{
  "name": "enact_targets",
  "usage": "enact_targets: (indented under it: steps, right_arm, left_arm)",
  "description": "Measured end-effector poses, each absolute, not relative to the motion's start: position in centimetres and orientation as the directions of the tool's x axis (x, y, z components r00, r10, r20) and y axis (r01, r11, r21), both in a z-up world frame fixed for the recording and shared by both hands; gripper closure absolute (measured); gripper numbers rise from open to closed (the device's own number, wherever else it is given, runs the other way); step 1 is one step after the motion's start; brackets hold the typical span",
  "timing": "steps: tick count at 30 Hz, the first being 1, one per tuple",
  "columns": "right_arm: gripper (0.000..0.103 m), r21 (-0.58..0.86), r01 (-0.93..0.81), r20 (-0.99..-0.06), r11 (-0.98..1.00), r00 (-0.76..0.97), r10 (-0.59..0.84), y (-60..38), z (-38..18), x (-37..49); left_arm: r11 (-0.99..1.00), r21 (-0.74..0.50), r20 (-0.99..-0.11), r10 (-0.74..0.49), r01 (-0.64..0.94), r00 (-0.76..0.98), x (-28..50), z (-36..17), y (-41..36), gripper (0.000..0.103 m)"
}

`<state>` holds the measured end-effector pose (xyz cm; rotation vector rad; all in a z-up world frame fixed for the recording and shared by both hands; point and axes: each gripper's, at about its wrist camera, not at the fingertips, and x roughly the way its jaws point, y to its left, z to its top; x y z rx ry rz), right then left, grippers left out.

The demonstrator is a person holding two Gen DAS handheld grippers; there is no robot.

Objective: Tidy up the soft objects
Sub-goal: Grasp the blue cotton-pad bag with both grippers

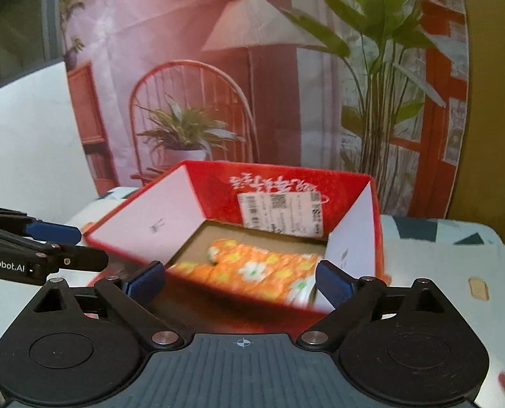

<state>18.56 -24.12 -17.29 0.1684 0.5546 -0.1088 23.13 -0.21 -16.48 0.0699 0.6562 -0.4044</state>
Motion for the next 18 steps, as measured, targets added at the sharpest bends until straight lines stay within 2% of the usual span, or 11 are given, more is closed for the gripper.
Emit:
enact_targets:
  steps: [11, 18]
  right_arm:
    - [0.010, 0.242, 0.136, -0.581, 0.961, 0.813, 0.031, -19.3, -21.4, 11.8]
    - [0.019, 0.230, 0.097, -0.615, 0.968, 0.785, 0.067, -17.2, -24.1, 9.9]
  left_arm:
    - [0.926, -0.174, -0.641, -0.364, 0.335, 0.676, 17.4, -21.3, 2.0, 0.039]
    - [0.938, -0.190, -0.644, -0.342, 0.290, 0.685, 15.7, -24.5, 1.1, 0.049]
